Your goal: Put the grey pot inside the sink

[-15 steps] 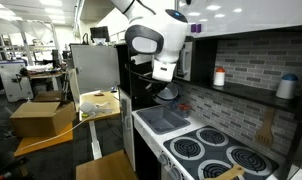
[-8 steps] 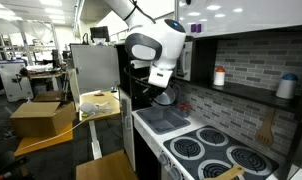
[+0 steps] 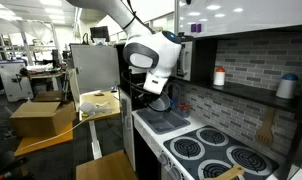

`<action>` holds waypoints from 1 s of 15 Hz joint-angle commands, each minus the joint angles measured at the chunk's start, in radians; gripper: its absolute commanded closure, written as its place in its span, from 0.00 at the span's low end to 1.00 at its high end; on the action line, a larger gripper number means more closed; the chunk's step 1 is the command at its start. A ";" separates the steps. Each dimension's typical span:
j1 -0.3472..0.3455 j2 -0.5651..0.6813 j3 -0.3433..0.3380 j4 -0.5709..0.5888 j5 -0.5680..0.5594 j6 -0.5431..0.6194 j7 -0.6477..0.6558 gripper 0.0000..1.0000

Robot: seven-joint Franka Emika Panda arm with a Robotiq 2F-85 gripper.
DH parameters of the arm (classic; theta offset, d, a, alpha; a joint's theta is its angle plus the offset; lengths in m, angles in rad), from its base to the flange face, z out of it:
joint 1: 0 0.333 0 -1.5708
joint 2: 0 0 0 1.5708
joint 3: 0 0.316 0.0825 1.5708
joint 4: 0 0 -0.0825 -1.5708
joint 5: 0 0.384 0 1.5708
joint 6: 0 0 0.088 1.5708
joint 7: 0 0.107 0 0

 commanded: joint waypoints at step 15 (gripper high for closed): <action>0.052 0.028 -0.017 -0.015 -0.103 0.096 0.149 0.99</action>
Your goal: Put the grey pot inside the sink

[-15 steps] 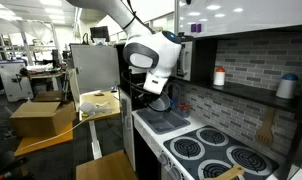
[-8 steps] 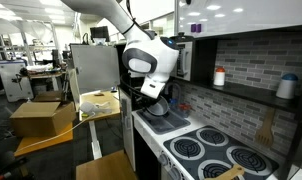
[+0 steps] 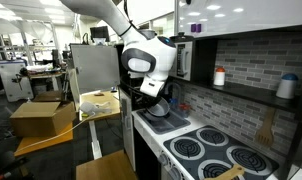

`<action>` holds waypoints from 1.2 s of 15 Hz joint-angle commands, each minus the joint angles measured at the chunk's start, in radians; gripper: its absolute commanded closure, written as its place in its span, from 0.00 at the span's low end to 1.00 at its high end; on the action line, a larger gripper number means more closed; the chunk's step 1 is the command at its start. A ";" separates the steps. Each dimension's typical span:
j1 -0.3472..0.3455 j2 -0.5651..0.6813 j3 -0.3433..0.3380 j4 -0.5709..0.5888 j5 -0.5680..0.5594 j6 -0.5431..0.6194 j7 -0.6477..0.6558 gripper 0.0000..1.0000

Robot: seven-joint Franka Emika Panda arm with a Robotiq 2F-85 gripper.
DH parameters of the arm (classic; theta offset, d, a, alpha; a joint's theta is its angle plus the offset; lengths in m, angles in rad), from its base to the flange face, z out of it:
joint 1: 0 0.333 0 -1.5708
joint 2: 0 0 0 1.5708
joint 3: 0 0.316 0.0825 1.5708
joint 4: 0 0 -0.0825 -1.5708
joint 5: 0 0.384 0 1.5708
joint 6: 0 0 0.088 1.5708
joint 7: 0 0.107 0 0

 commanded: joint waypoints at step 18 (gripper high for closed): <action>0.024 0.031 -0.013 -0.005 -0.210 0.105 0.227 0.99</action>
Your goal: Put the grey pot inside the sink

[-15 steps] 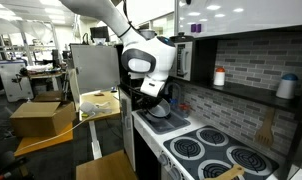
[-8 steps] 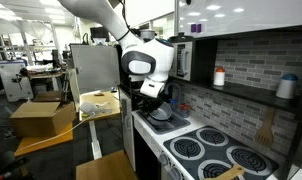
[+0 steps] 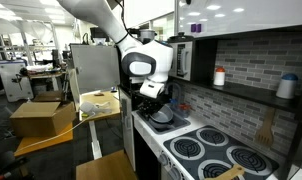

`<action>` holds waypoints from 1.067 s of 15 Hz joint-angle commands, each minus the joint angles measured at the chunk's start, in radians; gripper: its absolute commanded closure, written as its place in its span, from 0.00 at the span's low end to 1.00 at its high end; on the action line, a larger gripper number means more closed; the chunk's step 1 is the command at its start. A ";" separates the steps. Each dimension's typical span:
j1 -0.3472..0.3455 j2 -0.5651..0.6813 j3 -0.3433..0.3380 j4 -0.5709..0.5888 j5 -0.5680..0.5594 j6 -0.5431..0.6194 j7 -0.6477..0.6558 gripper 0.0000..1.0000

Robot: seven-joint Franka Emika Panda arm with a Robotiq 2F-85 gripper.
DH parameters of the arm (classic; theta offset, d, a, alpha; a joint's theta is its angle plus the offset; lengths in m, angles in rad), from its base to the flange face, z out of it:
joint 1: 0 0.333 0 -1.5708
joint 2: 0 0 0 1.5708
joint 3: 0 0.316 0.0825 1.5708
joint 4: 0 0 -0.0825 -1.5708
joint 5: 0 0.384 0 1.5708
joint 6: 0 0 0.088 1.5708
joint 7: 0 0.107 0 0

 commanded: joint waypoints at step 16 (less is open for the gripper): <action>0.018 0.012 -0.022 0.012 -0.165 0.063 0.224 0.99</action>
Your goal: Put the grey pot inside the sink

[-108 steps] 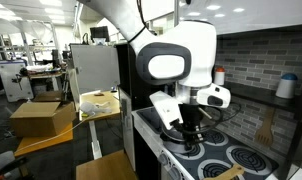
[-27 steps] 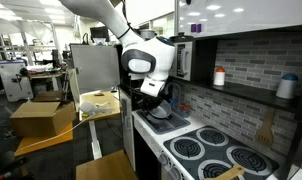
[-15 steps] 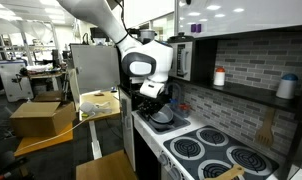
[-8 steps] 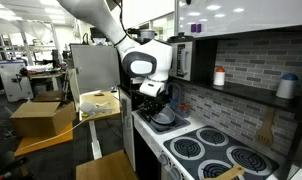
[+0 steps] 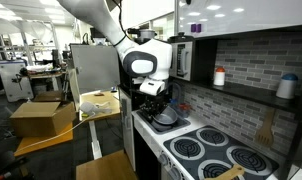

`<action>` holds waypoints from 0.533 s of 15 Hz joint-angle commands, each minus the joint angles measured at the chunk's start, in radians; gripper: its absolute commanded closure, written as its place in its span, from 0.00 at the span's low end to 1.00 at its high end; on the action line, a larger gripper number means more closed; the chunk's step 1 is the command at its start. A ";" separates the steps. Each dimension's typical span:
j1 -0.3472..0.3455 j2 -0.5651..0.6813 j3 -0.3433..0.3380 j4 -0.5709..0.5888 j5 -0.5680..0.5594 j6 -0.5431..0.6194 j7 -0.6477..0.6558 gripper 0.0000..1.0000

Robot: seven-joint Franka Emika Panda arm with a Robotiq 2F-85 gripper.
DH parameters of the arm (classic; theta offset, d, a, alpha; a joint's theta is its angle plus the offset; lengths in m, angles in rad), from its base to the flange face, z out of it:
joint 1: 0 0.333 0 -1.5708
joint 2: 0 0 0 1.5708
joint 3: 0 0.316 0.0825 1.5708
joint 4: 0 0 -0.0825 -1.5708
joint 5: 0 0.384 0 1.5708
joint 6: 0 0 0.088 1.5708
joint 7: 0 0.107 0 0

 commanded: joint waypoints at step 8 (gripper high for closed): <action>0.014 0.009 -0.015 0.018 -0.048 0.028 0.058 0.57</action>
